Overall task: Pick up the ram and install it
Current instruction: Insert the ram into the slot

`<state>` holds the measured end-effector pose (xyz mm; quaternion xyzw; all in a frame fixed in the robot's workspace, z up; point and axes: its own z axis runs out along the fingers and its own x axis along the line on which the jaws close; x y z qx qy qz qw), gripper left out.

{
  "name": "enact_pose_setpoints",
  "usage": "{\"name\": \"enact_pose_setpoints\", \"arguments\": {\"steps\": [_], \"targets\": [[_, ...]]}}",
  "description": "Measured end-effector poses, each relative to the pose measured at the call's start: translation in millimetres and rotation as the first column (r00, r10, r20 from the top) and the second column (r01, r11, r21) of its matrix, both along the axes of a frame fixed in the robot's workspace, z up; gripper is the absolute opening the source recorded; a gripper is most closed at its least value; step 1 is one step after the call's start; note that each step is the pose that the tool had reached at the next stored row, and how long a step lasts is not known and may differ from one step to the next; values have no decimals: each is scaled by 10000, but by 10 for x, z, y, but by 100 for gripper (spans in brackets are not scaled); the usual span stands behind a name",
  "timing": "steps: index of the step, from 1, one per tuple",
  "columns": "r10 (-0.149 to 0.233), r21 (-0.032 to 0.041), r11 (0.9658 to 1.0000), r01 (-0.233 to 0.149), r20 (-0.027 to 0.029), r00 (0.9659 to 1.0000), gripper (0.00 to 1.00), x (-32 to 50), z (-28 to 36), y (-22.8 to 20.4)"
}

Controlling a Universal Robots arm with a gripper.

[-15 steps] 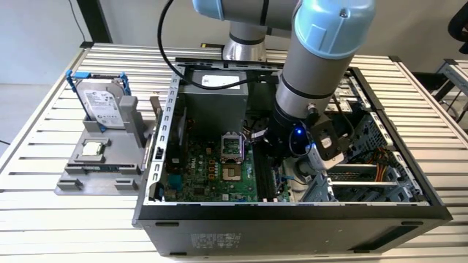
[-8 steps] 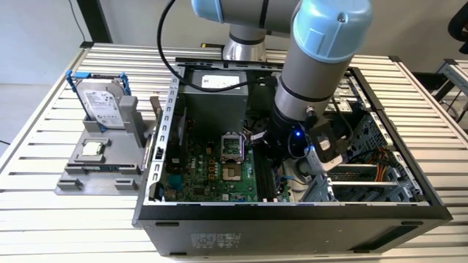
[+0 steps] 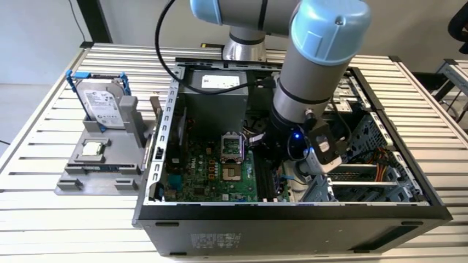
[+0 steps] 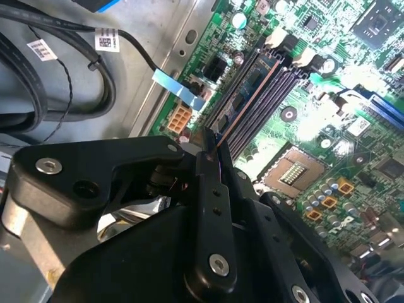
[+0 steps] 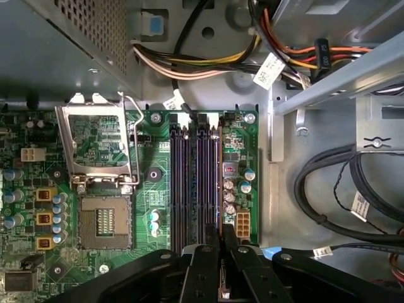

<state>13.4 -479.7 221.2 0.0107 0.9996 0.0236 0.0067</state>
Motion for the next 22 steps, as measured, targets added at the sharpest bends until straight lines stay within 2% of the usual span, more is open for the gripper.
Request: {"name": "enact_pose_setpoints", "arguments": {"steps": [11,17,22], "targets": [[22,-1,10000,-22,-6,10000,0,-2,-8,0],[-17,1,10000,17,-5,10000,0,-29,-9,0],[-20,1,10000,20,-4,10000,0,-29,-44,-1]]}}
